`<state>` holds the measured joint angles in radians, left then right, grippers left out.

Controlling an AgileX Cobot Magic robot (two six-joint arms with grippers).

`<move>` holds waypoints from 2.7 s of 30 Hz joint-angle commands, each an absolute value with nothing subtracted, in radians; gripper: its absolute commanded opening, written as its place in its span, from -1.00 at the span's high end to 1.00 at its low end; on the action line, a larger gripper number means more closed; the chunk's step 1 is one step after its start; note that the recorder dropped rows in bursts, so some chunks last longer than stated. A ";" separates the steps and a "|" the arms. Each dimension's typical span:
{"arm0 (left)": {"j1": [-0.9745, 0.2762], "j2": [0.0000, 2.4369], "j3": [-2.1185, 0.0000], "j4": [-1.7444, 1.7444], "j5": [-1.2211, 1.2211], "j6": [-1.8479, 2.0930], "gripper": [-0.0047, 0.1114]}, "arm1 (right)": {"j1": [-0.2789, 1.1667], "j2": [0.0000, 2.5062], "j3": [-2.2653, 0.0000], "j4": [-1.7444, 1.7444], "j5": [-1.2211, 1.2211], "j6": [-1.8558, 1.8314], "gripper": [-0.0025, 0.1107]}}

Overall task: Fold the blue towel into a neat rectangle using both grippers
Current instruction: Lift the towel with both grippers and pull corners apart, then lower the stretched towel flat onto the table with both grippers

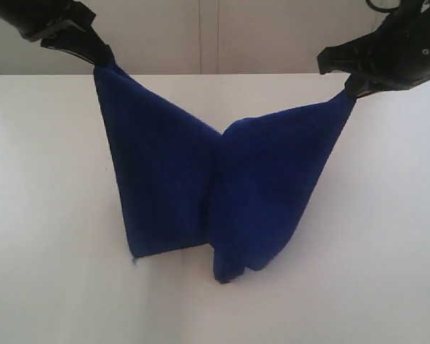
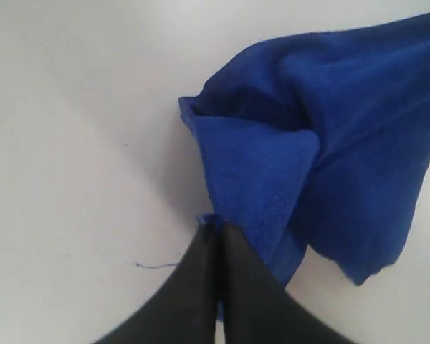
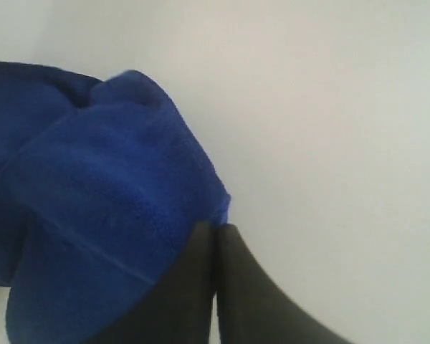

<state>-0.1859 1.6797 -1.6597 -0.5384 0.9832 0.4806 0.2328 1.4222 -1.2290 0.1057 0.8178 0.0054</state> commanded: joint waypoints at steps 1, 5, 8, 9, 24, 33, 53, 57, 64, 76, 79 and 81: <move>-0.181 1.594 -1.654 -0.413 1.022 0.386 0.92 | 0.237 1.352 -1.234 0.038 0.851 0.051 0.96; -0.181 1.526 -1.654 -0.358 1.054 0.346 0.92 | 0.237 1.293 -1.232 0.000 0.870 0.090 0.96; -0.181 1.477 -1.654 -0.348 1.119 0.344 0.92 | 0.237 1.254 -1.232 0.000 0.890 0.090 0.96; -0.181 1.462 -1.654 -0.348 1.140 0.344 0.92 | 0.237 1.239 -1.232 0.000 0.899 0.090 0.96; -0.181 1.121 -1.501 -0.207 1.203 0.264 0.92 | 0.237 0.941 -1.232 -0.025 1.040 0.090 0.96; -0.181 0.840 -1.403 -0.112 1.221 0.151 0.92 | 0.237 0.732 -1.232 -0.029 1.221 0.090 0.96; -0.180 1.414 -0.723 -0.013 -0.010 -0.169 0.92 | 0.225 1.494 -0.888 -0.657 0.437 0.835 0.96; -0.161 1.528 -0.723 -0.018 -0.149 -0.182 0.92 | 0.196 1.572 -0.888 -0.672 0.391 0.887 0.96; -0.150 1.647 -0.768 -0.018 -0.259 -0.185 0.92 | 0.156 1.660 -0.960 -0.678 0.351 0.887 0.96; -0.064 1.762 -0.955 -0.018 -0.234 -0.183 0.92 | 0.078 1.791 -1.087 -0.684 0.315 0.887 0.96; -0.064 1.809 -0.986 -0.018 -0.242 -0.185 0.92 | 0.078 1.841 -1.114 -0.684 0.292 0.887 0.96; -0.064 1.842 -1.009 -0.018 -0.242 -0.185 0.92 | 0.078 1.876 -1.140 -0.684 0.283 0.887 0.96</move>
